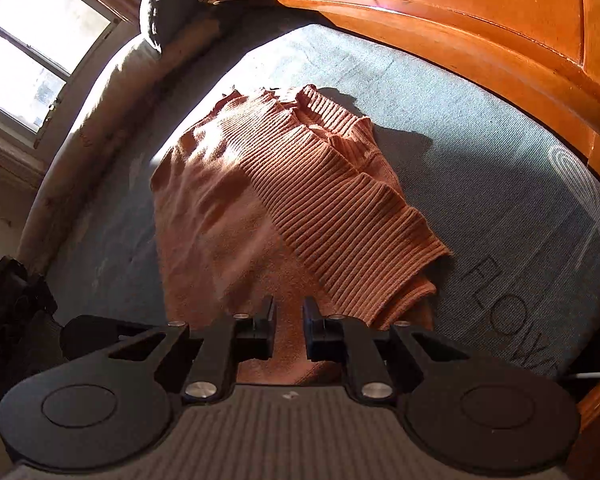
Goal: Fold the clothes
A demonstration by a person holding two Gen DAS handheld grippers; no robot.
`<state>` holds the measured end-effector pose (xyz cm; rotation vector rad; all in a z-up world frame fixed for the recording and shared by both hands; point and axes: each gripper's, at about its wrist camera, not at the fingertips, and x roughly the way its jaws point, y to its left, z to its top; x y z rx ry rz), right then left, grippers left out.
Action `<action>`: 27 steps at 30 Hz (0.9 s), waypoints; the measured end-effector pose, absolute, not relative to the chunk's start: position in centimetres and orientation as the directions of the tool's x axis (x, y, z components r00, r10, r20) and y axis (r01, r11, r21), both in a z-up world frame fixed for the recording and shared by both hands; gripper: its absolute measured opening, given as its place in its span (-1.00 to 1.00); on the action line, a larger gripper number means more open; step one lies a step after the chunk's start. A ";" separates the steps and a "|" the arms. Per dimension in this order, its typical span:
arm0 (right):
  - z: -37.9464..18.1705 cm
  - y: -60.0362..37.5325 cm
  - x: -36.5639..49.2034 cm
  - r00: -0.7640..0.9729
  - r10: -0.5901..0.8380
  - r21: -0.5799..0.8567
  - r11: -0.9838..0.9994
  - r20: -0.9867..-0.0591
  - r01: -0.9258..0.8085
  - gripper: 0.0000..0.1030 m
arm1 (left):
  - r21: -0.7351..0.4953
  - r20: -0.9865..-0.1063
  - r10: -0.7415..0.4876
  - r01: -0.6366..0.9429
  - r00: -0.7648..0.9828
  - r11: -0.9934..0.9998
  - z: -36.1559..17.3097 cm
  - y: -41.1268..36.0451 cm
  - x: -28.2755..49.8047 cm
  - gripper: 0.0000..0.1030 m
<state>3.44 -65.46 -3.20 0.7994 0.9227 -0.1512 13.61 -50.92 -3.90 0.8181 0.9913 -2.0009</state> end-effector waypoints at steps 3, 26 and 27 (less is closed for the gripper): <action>-6.0 -63.6 3.6 0.504 0.135 0.398 0.794 -0.853 0.460 -1.00 | -0.346 -0.811 -0.307 0.831 -0.498 -0.435 -5.6 -51.6 11.8 0.69; -3.1 -57.2 3.8 0.543 0.191 0.424 0.838 -0.817 0.343 -0.53 | -0.459 -0.796 -0.280 0.837 -0.536 -0.298 -5.1 -46.8 13.3 0.80; -3.0 -56.8 4.1 0.547 0.216 0.442 0.838 -0.809 0.322 -0.49 | -0.459 -0.802 -0.274 0.841 -0.531 -0.287 -5.5 -46.5 13.1 0.80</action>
